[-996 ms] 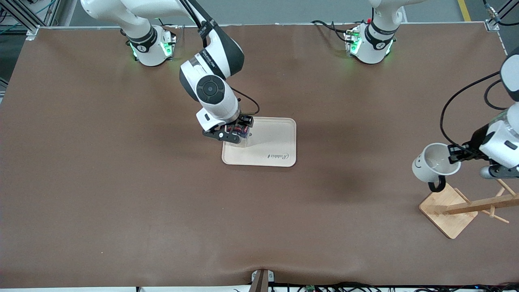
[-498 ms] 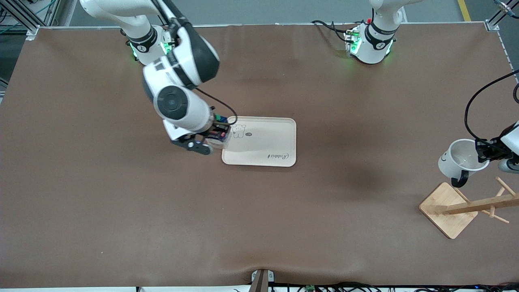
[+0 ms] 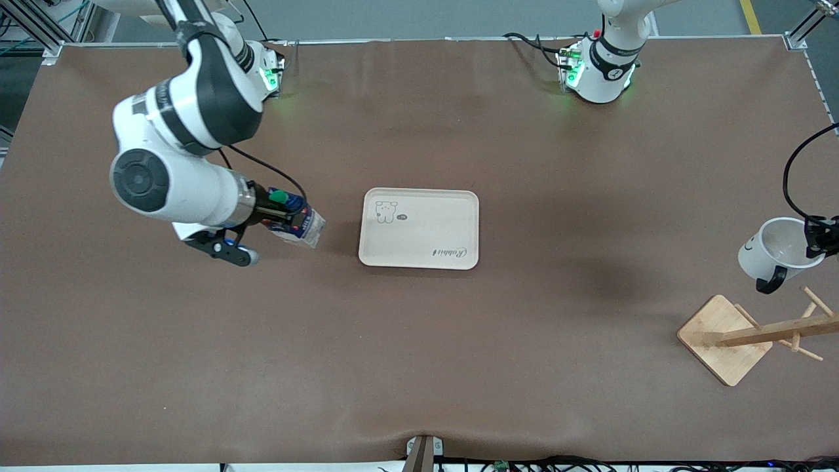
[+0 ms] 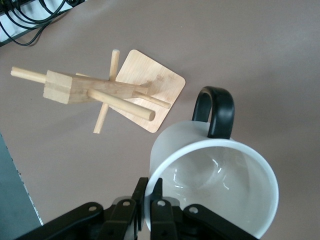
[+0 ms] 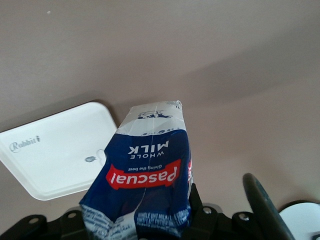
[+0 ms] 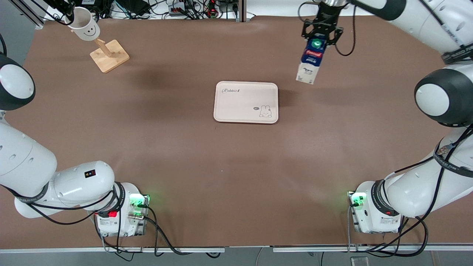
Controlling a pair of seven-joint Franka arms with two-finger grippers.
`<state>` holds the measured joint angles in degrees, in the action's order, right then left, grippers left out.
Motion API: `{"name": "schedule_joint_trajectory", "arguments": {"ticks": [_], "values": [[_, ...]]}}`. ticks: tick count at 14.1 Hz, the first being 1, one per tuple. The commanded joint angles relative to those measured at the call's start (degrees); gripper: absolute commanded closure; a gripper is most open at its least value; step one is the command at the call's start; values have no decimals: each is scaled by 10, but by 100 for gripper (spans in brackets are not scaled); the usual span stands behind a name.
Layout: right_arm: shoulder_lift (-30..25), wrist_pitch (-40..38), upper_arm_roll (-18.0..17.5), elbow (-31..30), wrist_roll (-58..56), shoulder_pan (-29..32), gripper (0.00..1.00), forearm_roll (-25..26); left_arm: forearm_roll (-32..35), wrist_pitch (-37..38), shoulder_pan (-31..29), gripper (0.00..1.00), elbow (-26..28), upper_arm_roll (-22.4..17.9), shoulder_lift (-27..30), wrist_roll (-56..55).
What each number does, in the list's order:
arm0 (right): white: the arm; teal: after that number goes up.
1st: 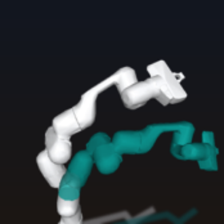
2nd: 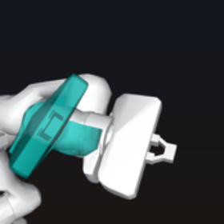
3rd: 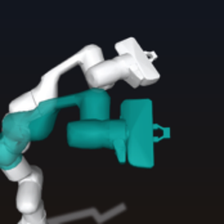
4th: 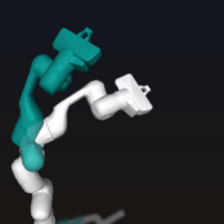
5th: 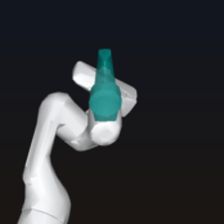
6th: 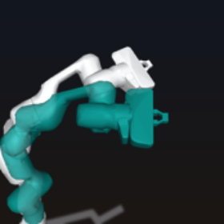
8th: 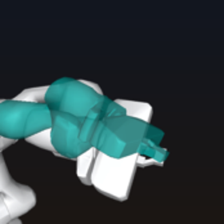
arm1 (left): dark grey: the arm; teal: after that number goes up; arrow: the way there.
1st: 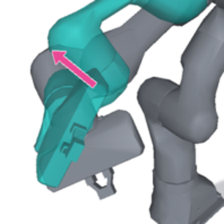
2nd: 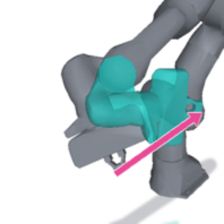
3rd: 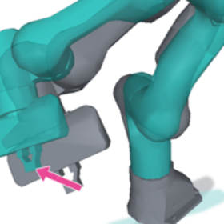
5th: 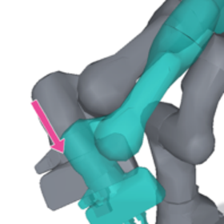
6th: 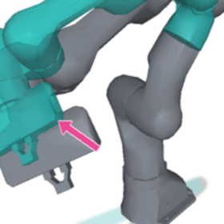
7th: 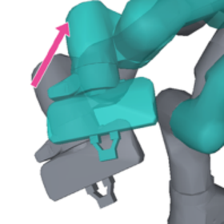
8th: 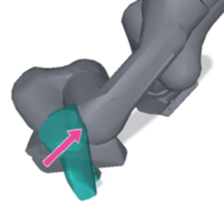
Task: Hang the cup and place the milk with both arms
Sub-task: 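Carry the milk carton off the tray with the right gripper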
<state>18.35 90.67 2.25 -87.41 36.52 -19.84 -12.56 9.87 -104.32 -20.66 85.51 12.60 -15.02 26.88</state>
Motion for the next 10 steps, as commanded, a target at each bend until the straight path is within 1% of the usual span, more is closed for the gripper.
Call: {"name": "schedule_joint_trajectory", "arguments": {"ticks": [1,2,3,4,5,6,10], "values": [[-18,-48,-3,-4,-37,83,100,-7,1,11,-10,100,-17,6,-5,12],[-14,-66,-3,0,-53,130,100,-6,1,10,-17,100,-18,7,-9,19],[-14,-63,-1,-6,-77,150,100,1,1,6,-18,100,-21,6,-12,31],[-13,-56,1,-8,-109,167,100,23,1,6,-18,100,-31,6,-16,35],[-12,-25,1,-17,-131,182,100,42,1,6,-19,100,-43,6,-25,35],[-10,9,1,-28,-157,194,100,45,1,6,-19,100,-53,6,-32,35],[5,47,1,-63,-313,262,100,46,1,6,-19,100,-61,6,-35,35]]}}
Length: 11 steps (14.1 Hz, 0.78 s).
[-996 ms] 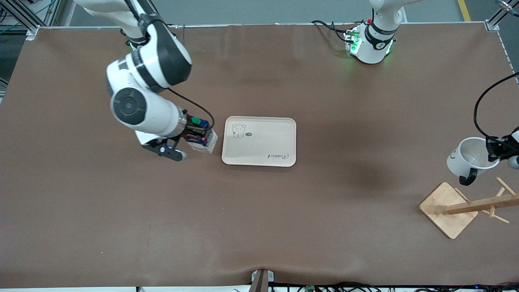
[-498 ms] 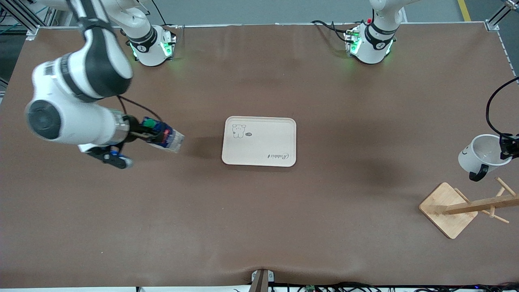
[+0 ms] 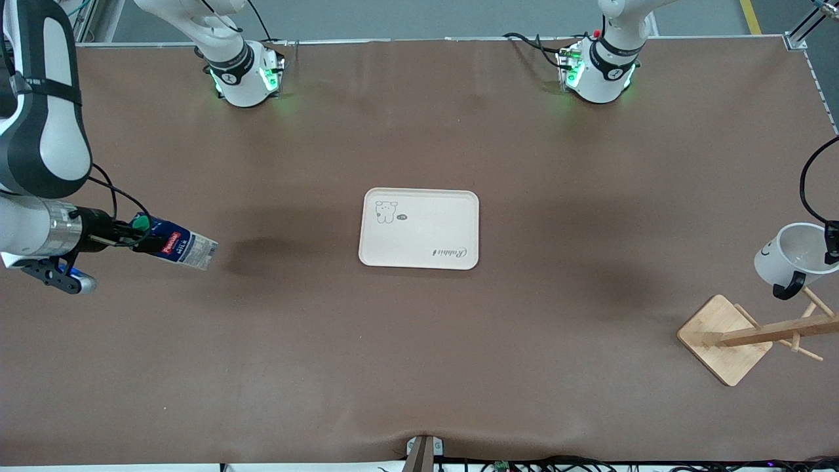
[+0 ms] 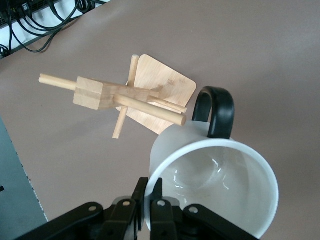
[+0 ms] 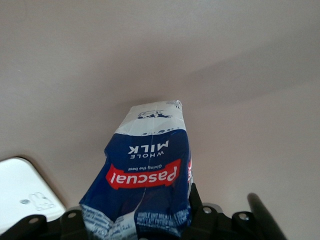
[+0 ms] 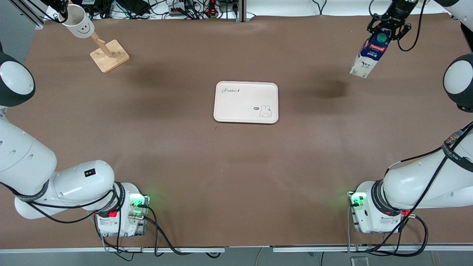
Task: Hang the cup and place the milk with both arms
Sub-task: 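Carry the milk carton off the tray with the right gripper, then hang the mug handle on the stand peg while the right gripper lowers milk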
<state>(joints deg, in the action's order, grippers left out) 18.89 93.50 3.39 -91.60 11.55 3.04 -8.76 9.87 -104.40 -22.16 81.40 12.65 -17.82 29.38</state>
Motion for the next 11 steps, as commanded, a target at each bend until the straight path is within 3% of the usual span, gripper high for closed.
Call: {"name": "schedule_joint_trajectory", "arguments": {"ticks": [1,7,11], "values": [[-3,42,-10,-56,-95,46,100,7,1,7,-5,100,-19,5,-7,11],[-70,195,-11,-239,-109,59,100,7,0,3,-14,100,-19,6,-7,12],[-74,206,-10,-246,-112,62,100,29,-1,2,-24,100,-19,6,-12,20]]}}
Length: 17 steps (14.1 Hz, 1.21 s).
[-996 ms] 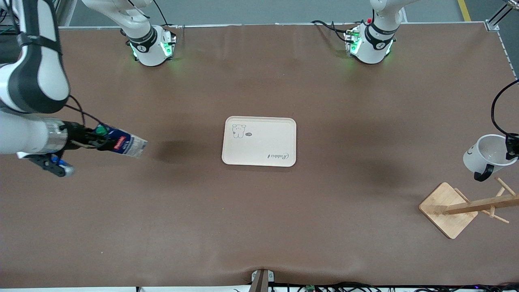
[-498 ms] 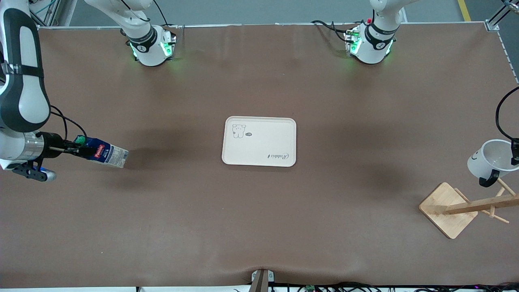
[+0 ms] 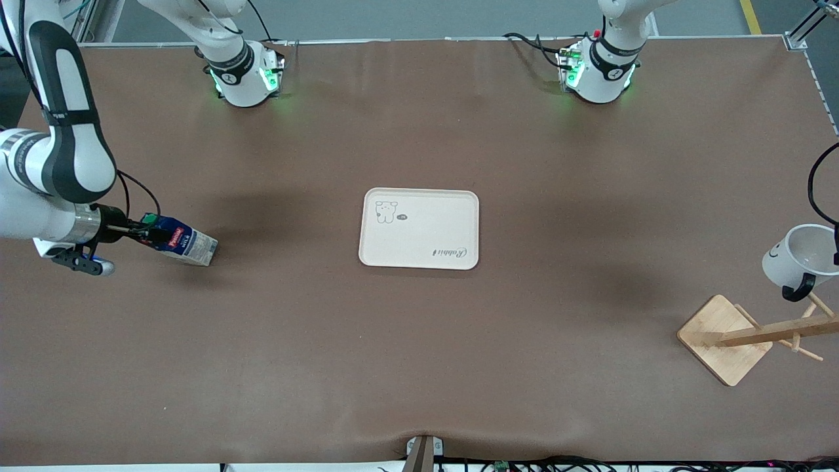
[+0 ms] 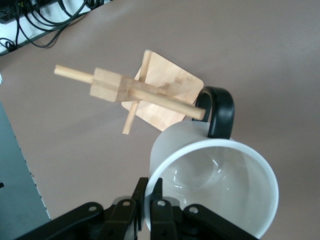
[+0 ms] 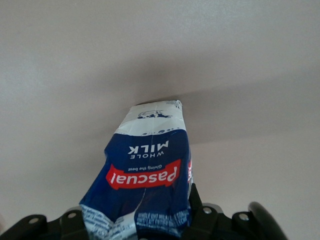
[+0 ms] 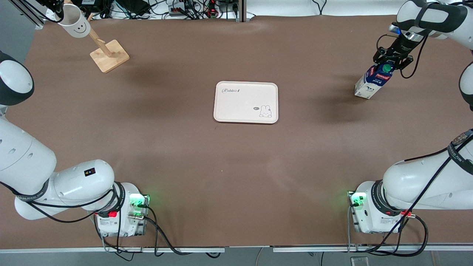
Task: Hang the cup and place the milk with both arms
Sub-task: 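Hang the mug handle on the stand peg while the right gripper lowers milk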
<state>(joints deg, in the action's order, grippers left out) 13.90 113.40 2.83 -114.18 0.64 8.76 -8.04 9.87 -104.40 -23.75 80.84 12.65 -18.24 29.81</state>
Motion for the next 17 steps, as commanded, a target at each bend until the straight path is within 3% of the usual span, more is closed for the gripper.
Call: {"name": "schedule_joint_trajectory", "arguments": {"ticks": [1,5,6,7,9,15,16,17], "values": [[-24,6,-5,-18,-4,6,100,46,-1,-4,-10,100,-15,6,-7,17],[-18,5,-6,-22,-37,6,100,56,-1,-25,-21,100,-17,7,-15,22],[-17,7,-6,-24,-45,7,62,56,-1,-29,-23,100,-17,7,-17,22],[-16,9,-6,-24,-61,8,32,56,-6,-34,-24,100,-17,7,-20,22],[-15,8,-6,-23,-64,8,0,56,-13,-49,-25,100,-23,6,-26,21],[-15,-37,-6,42,-62,10,0,54,-28,-61,-20,98,-40,8,-51,5],[-13,-55,-6,67,-61,7,0,54,-28,-62,-20,89,-41,8,-54,2],[-12,-64,-6,91,-58,5,0,54,-29,-63,-20,62,-41,8,-58,2]]}}
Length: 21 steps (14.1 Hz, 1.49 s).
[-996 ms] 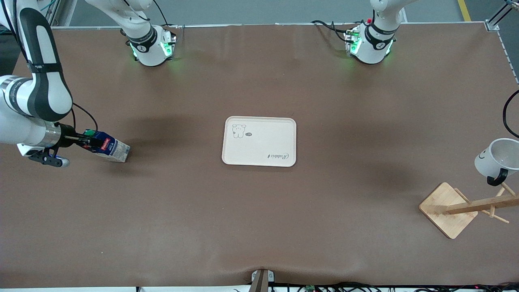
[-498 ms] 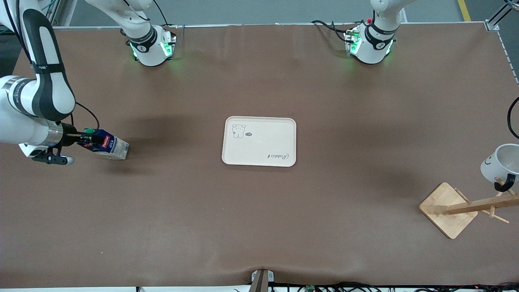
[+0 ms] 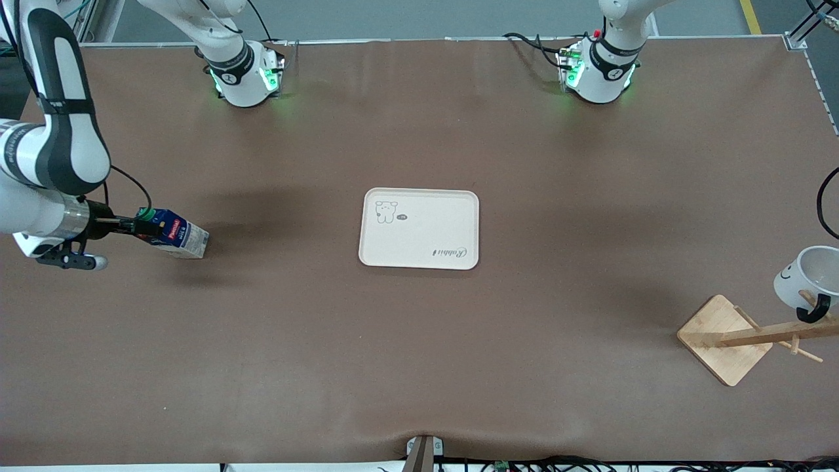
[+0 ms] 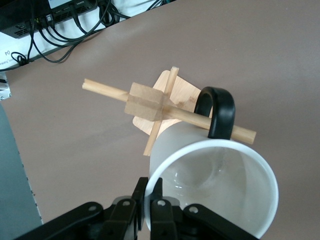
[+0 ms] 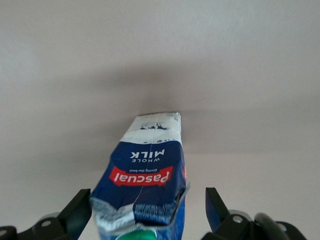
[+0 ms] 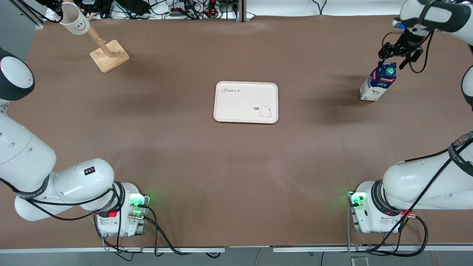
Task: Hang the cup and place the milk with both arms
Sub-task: 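Hang the mug handle on the stand peg while the right gripper lowers milk, then open the right gripper and raise it away from the milk carton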
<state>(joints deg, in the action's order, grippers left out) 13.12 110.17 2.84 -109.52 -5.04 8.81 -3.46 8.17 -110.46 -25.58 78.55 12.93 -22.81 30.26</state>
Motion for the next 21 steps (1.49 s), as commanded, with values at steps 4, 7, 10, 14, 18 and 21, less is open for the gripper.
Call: {"name": "schedule_joint_trajectory", "arguments": {"ticks": [4,7,10,14,18,21], "values": [[-3,-47,-10,86,-5,-1,0,7,-32,-5,-2,0,-16,6,-11,-19],[-3,-158,-9,124,10,-13,0,8,-35,-5,-1,0,-15,8,-7,-21],[0,-179,-9,179,10,-21,0,20,-35,2,2,0,-15,10,4,-40],[18,-184,-9,305,5,-19,0,8,-35,18,1,0,-12,11,10,-88],[10,-195,-8,345,10,-21,0,14,-34,54,3,0,-11,30,30,-161],[-36,-290,-14,338,5,-29,0,6,-33,69,2,0,-11,47,36,-201]]}}
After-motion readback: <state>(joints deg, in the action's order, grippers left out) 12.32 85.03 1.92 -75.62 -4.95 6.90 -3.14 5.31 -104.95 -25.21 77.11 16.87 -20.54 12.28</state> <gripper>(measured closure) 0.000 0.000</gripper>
